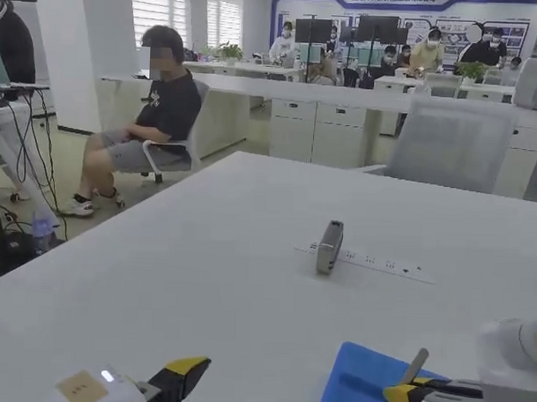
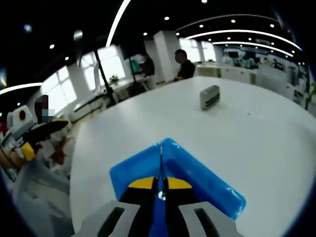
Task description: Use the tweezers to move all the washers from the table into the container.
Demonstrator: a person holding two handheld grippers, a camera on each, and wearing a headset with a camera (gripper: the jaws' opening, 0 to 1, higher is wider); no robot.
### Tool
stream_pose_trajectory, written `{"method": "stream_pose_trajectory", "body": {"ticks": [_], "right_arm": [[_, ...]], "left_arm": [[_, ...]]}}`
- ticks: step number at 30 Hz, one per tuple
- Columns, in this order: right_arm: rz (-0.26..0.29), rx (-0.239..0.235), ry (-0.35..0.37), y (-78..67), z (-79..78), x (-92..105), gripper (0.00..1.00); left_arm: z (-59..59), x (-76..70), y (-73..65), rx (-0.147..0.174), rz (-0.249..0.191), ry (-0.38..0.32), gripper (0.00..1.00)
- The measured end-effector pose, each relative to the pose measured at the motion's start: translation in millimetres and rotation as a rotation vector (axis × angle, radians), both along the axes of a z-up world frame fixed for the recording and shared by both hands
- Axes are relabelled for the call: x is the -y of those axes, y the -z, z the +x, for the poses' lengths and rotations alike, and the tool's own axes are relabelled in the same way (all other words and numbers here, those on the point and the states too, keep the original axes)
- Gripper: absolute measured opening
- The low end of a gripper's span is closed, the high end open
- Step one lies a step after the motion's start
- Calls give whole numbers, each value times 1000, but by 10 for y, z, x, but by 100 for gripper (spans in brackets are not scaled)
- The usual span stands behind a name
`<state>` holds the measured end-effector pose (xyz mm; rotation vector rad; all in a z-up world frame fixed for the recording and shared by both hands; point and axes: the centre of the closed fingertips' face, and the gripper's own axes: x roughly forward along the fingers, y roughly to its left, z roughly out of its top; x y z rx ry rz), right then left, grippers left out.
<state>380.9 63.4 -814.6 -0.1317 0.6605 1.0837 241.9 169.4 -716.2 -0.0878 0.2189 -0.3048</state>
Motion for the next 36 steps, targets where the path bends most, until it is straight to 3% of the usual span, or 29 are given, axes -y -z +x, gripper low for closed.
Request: {"method": "stream_pose_trajectory", "body": {"ticks": [3, 6, 15, 21, 26, 29, 36], "right_arm": [[-27, 16, -16, 25, -2, 5, 3], [-14, 24, -20, -3, -35, 0, 4], [102, 86, -26, -489, -288, -2, 3], [153, 96, -50, -681, -532, -5, 3], [129, 79, -96, -593, -800, 4, 3], [128, 44, -105, -487, -910, 14, 3], [84, -13, -117, -218, -1070, 23, 3]], "left_arm": [[-1, 2, -1, -1, -4, 1, 73], [1, 7, 2, -2, 0, 4, 73], [3, -8, -6, 3, -10, -3, 73], [0, 2, 1, 0, -12, 2, 73], [-1, -6, -1, 0, -17, -2, 73], [1, -12, 4, -1, -20, -3, 73], [4, -27, 20, -6, -23, -6, 73]]}}
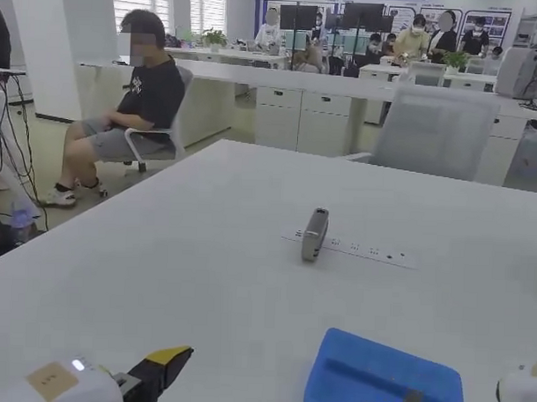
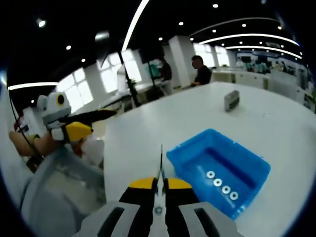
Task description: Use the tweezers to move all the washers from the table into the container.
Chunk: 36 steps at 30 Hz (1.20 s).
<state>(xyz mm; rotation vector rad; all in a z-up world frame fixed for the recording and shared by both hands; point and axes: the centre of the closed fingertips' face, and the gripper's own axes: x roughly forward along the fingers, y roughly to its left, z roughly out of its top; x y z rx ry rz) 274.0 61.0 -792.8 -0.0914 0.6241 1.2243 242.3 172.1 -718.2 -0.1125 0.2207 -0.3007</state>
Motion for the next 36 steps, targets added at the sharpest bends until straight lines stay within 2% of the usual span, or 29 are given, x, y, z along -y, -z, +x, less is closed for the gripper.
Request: {"method": "stream_pose_trajectory", "body": {"ticks": [4, 9, 22, 30, 33, 36], "right_arm": [[-35, -10, -12, 108, -48, 19, 3], [-52, -37, -14, 208, -93, 36, 4], [-76, -37, -31, 262, -142, 47, 4], [-91, -3, -55, 264, -156, 40, 4], [-103, 25, -76, 264, -188, 33, 4], [-125, 76, -119, 265, -242, 21, 4]], "left_arm": [[1, -13, 1, 1, 1, -5, 72], [2, -9, 8, -1, 6, -2, 72], [3, -16, 5, -2, 2, -6, 72], [-4, -10, -4, -4, 4, -6, 72], [-7, -4, -5, -5, 6, -5, 72], [-8, 3, -6, -6, 9, -3, 72]]}}
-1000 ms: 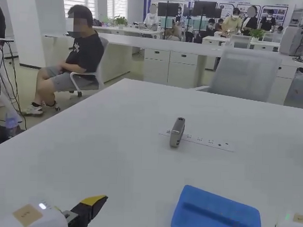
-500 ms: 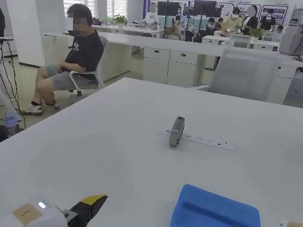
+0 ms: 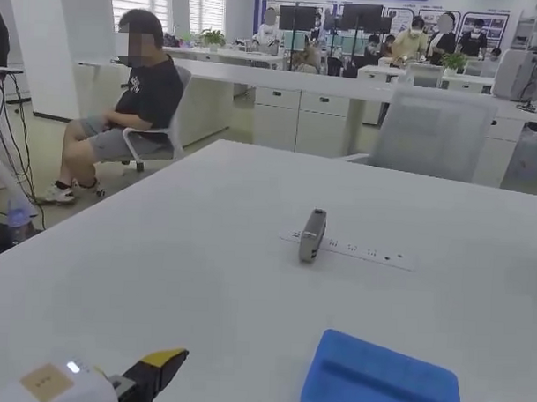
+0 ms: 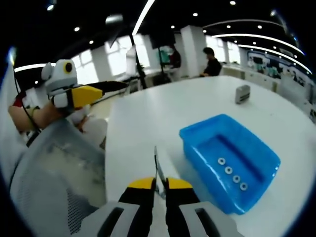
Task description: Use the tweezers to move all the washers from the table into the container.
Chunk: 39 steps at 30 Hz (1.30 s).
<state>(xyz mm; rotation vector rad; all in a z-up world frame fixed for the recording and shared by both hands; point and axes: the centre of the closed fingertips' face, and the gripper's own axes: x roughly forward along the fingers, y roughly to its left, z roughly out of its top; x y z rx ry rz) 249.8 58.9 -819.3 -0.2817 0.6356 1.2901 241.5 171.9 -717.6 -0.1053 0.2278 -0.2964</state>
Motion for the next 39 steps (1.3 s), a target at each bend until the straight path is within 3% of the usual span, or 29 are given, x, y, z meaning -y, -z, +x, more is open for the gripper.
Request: {"method": "stream_pose_trajectory", "body": {"ticks": [11, 16, 17, 19, 20, 22, 27, 39], "right_arm": [[-65, 171, -149, 13, -158, -99, 4], [-66, 200, -146, 0, -160, -102, 4], [-49, 180, -116, -11, -133, -94, 3], [17, 32, -30, -19, -124, -89, 3], [80, -43, 36, -50, -70, -85, 3], [137, -114, 119, -75, 32, -30, 3], [139, -127, 147, -117, 163, 78, 3], [261, -140, 182, -512, 445, -10, 3]], "left_arm": [[7, 0, 12, -3, 3, 1, 71], [7, 1, 10, -3, 2, 2, 71], [6, 1, 9, -3, 2, 2, 71], [5, -1, 10, -3, 1, 2, 71], [5, -2, 8, -2, 1, 2, 71], [5, -4, 9, -2, 1, 1, 71], [4, -10, 11, -2, 0, 0, 71], [3, -26, 14, -2, -5, -5, 70]]}}
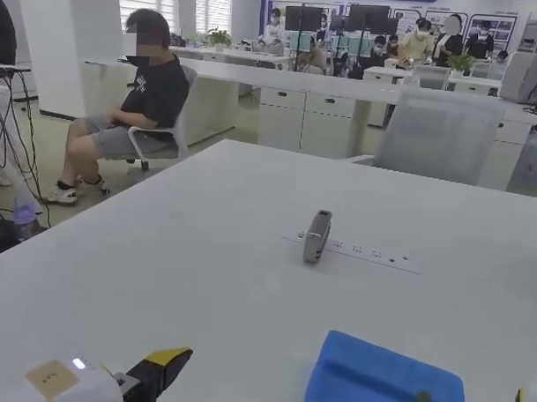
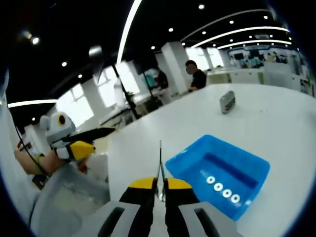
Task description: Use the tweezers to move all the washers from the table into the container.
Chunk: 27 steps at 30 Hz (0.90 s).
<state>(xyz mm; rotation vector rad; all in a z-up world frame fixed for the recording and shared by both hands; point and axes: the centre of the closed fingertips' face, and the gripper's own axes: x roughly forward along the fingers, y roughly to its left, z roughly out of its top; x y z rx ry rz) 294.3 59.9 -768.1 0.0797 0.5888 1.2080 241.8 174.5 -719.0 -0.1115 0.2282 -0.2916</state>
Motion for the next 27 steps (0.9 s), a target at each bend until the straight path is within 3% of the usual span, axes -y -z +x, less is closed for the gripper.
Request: {"method": "stream_pose_trajectory", "body": {"ticks": [7, 13, 20, 27], "right_arm": [[56, 34, 28, -264, 270, -109, 3], [56, 42, 58, -294, 522, -158, 3], [20, 20, 72, -142, 686, -217, 3], [-54, 2, 70, 124, 779, -243, 3]], "left_arm": [[-6, 6, -1, -1, 1, 2, 70], [-7, 4, -5, 1, -2, 0, 70], [-8, 8, -1, -3, -2, 2, 70], [-8, 11, 10, -7, 0, 4, 69]]}}
